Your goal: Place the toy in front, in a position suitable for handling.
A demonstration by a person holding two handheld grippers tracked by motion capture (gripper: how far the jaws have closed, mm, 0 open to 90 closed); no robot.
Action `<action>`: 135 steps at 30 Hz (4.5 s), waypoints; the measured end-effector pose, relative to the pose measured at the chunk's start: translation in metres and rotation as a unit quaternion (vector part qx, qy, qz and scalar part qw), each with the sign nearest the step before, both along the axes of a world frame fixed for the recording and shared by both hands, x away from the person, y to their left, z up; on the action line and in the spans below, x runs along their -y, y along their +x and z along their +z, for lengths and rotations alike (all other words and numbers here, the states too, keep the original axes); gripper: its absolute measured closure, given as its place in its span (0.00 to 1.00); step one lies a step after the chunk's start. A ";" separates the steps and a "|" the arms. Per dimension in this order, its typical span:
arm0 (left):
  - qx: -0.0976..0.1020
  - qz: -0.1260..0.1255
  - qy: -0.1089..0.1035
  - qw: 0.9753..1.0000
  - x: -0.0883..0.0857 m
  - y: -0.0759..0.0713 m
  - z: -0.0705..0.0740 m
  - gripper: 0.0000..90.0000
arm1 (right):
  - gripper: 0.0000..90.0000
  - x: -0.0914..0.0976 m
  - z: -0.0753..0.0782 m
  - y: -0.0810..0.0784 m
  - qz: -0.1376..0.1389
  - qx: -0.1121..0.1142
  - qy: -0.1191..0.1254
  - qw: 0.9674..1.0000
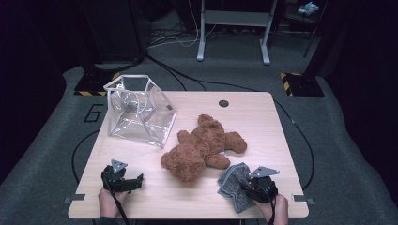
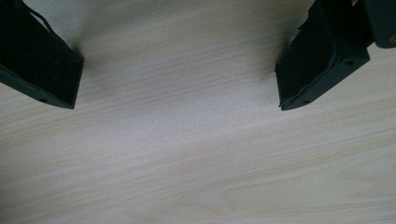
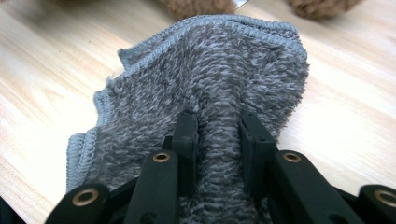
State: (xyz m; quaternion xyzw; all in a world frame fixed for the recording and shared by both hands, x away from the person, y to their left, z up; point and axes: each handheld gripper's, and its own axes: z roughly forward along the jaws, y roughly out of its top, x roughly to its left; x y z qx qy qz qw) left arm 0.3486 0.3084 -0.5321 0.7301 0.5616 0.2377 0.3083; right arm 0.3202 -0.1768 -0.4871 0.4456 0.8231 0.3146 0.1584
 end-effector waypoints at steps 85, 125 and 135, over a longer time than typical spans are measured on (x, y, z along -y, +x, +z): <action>-0.001 0.001 0.000 1.000 0.000 0.000 0.000 0.00 | 0.75 0.094 -0.008 0.129 -0.258 -0.025 -0.006 0.966; -0.013 -0.034 -0.025 0.999 0.007 -0.006 0.011 0.00 | 0.00 0.068 0.030 0.108 -0.131 -0.010 0.052 0.990; 0.012 -0.076 -0.051 0.996 0.029 -0.013 0.040 0.00 | 0.00 0.032 0.045 0.113 -0.078 0.009 0.054 0.995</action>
